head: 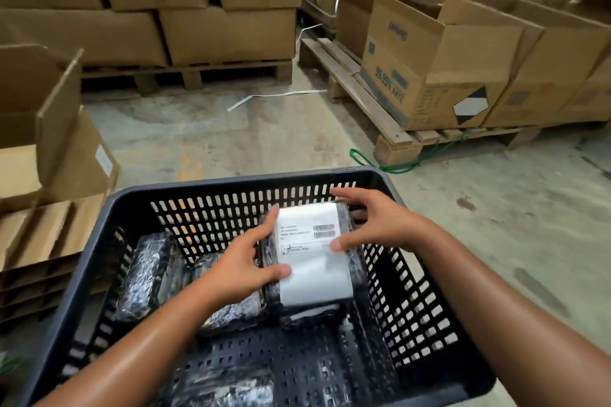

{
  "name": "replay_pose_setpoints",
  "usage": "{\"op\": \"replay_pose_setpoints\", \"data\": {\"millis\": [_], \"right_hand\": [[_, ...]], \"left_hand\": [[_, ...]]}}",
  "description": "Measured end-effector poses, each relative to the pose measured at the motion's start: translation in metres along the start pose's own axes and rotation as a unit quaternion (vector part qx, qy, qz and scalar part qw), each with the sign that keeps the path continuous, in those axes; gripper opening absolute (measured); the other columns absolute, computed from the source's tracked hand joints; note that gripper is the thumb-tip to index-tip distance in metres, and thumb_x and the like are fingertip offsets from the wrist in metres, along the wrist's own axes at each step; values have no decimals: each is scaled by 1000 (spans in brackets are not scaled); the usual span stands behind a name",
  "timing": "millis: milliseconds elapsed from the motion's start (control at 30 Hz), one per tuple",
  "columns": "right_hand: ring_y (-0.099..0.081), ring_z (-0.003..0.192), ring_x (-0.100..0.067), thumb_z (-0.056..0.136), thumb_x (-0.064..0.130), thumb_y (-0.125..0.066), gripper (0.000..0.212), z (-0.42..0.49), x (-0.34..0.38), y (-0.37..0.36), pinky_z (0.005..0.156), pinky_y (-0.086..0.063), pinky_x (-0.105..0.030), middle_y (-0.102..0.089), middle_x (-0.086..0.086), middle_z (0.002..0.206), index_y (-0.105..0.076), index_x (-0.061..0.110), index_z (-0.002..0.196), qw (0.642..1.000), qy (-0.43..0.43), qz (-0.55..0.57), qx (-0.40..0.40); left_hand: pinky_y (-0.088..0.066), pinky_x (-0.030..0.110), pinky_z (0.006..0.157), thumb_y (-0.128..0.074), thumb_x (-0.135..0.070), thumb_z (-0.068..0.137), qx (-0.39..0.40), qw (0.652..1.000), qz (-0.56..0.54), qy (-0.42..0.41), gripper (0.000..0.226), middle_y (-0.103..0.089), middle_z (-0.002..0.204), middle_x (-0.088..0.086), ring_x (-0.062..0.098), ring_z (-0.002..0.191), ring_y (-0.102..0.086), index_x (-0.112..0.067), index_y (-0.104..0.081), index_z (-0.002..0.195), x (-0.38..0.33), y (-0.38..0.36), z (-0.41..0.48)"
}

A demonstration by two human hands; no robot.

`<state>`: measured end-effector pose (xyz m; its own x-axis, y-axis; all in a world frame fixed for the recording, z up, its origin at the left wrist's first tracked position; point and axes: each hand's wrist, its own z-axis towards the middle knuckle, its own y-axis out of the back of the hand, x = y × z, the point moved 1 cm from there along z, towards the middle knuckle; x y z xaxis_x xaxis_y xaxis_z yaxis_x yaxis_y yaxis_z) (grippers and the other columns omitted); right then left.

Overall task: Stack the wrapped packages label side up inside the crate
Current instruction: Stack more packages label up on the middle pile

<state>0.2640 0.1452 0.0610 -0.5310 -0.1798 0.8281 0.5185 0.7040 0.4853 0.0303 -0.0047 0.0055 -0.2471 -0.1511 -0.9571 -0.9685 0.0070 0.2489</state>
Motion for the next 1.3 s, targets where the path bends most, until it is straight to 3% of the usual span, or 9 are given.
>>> {"op": "replay_pose_setpoints", "data": {"millis": [133,267,433,500,567,633,700,800,1300], "right_hand": [[-28,153,-17,57,45,-101,125,7,-1,-28,125,-28,-46,-30,3,169,-35,24,161,995,25,-97,-7],[-5,159,-14,55,46,-101,131,16,-1,-38,127,-10,-44,-17,-3,173,-32,20,162,989,24,-145,-16],[-3,159,-22,55,54,-99,143,25,-16,-48,124,-9,-33,18,-5,172,-14,21,166,976,5,-213,43],[1,159,-21,55,56,-98,150,25,-25,-53,125,-8,-34,29,2,169,-4,23,167,971,1,-232,61],[2,159,-21,54,56,-98,153,26,-30,-54,122,-6,-29,32,6,168,1,25,167,975,-9,-216,49],[1,160,-26,52,55,-100,154,24,-31,-53,122,-6,-34,24,-1,171,1,33,166,980,-38,-191,38],[-10,159,-29,51,51,-101,152,24,-33,-50,124,-16,-38,-6,-9,174,-1,37,165,984,-66,-163,37],[-40,147,-22,55,43,-103,149,25,-37,-46,109,-31,-25,-45,0,161,-5,27,166,985,-70,-153,37],[-38,148,-21,51,41,-105,150,29,-32,-44,105,-31,-21,-44,1,162,-12,25,167,985,-97,-139,37]], "left_hand": [[-47,58,106,-88,-7,74,-20,993,-89,73,109,-37,159,-8,32,137,-48,-47,-26,154,15,7,7],[-59,49,92,-87,0,71,-29,989,-117,91,110,-42,154,-4,33,128,-55,-43,-28,155,26,6,21],[-42,-5,76,-85,-5,77,-56,997,-13,51,108,-24,162,-15,8,138,-33,-32,-21,159,38,-2,30],[-38,1,95,-84,-16,80,-47,997,34,47,107,-20,157,-23,10,145,-28,-34,-15,159,41,-1,32],[-23,33,121,-80,-34,84,-22,992,112,49,106,-13,159,-20,17,153,-16,-42,-4,158,43,1,34],[-7,53,125,-73,-53,83,2,978,198,64,108,-1,167,-5,22,155,1,-47,7,156,44,2,34],[-5,55,125,-71,-69,73,35,970,228,72,122,19,166,3,22,154,10,-45,16,155,45,1,33],[-3,48,125,-71,-85,53,73,957,268,84,145,45,151,-2,23,151,19,-42,26,152,46,-5,28],[-1,49,124,-85,-77,45,32,977,197,71,157,30,163,-3,17,150,21,-36,16,158,46,-8,28]]}}
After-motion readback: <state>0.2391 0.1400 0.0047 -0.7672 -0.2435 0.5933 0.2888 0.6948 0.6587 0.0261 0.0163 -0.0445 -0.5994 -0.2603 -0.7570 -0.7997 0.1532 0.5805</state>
